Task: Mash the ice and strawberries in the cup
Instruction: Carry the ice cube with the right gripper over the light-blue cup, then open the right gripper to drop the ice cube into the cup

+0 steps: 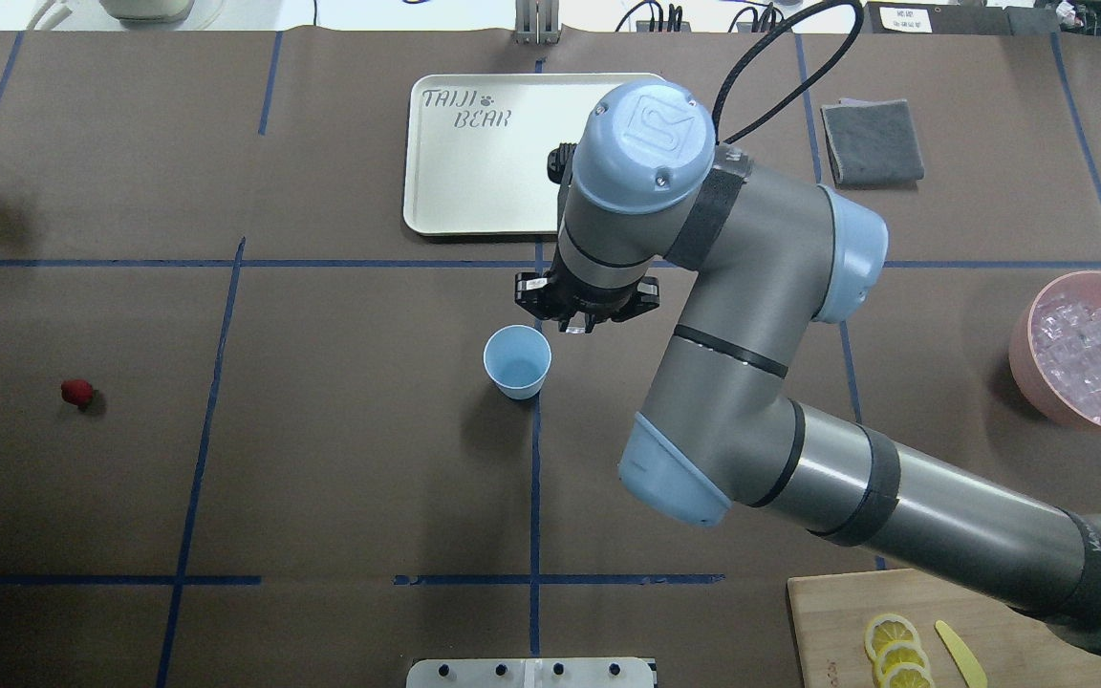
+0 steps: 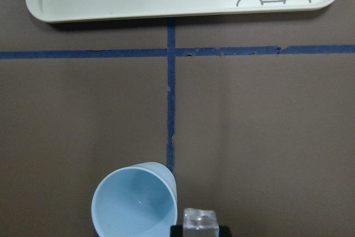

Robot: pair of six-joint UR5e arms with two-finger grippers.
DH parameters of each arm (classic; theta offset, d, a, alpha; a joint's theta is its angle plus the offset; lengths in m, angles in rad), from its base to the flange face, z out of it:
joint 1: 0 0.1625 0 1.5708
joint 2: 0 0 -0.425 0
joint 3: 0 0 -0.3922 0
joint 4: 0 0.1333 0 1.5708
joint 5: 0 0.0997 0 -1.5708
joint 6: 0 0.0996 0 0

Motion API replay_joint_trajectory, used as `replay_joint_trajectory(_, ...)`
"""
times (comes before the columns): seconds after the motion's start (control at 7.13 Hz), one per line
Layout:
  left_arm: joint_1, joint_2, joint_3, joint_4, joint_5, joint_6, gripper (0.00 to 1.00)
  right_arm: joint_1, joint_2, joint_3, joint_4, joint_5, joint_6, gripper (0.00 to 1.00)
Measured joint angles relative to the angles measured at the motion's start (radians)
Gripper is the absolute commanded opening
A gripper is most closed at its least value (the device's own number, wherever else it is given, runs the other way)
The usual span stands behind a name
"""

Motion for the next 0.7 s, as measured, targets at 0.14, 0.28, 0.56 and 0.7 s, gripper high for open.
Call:
replay_joint_trajectory(0.14, 0.000, 0.001, 0.001, 0.000, 0.000, 0.000, 1.00, -0.017, 0.032, -0.041, 0.005, -0.018, 0.009, 0.01)
replay_joint_trajectory(0.28, 0.000, 0.002, 0.001, 0.000, -0.001, 0.001, 1.00, -0.029, 0.072, -0.089, 0.007, -0.025, 0.012, 0.01)
replay_joint_trajectory(0.56, 0.000, 0.002, 0.001, 0.000, -0.001, 0.001, 1.00, -0.045, 0.120, -0.150, 0.009, -0.029, 0.014, 0.04)
replay_joint_trajectory(0.7, 0.000, 0.002, 0.000, 0.000, -0.001, 0.001, 1.00, -0.049, 0.125, -0.159, 0.009, -0.031, 0.014, 0.29)
